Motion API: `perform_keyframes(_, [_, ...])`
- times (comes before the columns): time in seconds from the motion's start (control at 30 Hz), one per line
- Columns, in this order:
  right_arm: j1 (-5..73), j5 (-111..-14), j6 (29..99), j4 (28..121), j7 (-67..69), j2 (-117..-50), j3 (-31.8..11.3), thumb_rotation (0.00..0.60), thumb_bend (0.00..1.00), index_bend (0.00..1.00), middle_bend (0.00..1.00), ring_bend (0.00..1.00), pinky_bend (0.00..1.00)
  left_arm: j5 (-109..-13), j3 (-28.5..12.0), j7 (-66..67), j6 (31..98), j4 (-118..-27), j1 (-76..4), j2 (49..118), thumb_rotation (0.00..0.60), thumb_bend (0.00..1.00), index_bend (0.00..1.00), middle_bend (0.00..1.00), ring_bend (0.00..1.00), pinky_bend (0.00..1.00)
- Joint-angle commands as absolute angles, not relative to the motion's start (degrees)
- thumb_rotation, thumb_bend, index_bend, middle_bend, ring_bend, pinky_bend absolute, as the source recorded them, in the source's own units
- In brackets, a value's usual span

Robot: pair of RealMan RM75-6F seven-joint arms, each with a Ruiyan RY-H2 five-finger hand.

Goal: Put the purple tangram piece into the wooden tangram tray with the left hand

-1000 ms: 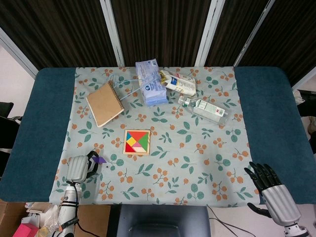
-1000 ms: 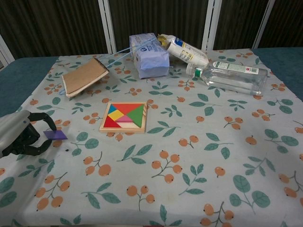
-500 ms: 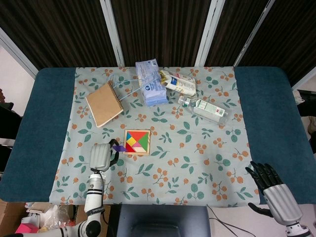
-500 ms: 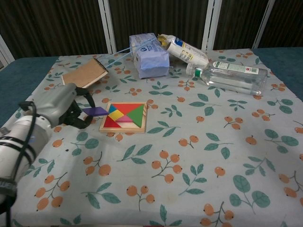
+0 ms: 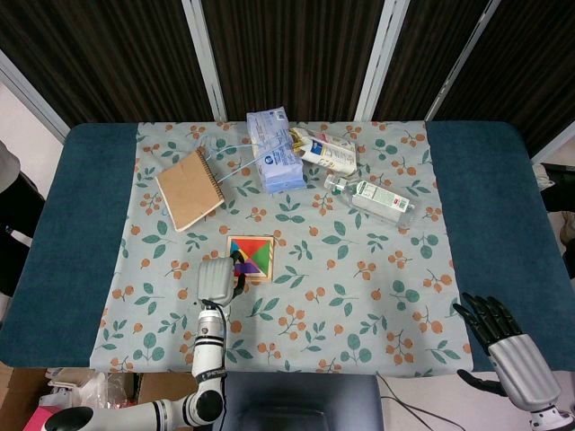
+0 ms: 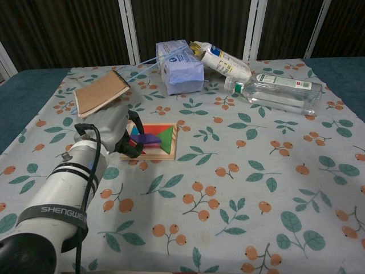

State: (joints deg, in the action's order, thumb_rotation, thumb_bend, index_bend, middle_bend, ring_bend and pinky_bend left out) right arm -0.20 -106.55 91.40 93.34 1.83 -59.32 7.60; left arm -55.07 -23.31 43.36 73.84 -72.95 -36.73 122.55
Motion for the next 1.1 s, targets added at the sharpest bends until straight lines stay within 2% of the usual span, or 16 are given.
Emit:
perform_keyframes(0.03, [-0.2, -106.6, 91.4, 93.3, 1.9, -59.3, 7.7, 0.600, 0.16, 0.00, 0.00, 0.00, 0.00, -54.7, -23.3, 43.3, 74.0, -72.0, -37.3, 123.3, 0.600, 0.39, 0.60, 1.00, 1.00, 1.00])
perform_keyframes(0.7, [-0.2, -106.3, 92.1, 92.9, 4.0, -58.7, 7.6, 0.600, 0.16, 0.00, 0.00, 0.00, 0.00, -53.4, -23.4, 42.8, 73.5, -67.2, -40.0, 126.5, 0.600, 0.39, 0.56, 1.00, 1.00, 1.00])
perform_keyframes(1.1, [-0.6, -106.5, 93.0, 92.3, 4.7, -58.5, 7.6, 0.600, 0.16, 0.00, 0.00, 0.00, 0.00, -53.3, -23.6, 42.0, 71.7, -66.1, -41.1, 126.0, 0.600, 0.39, 0.56, 1.00, 1.00, 1.00])
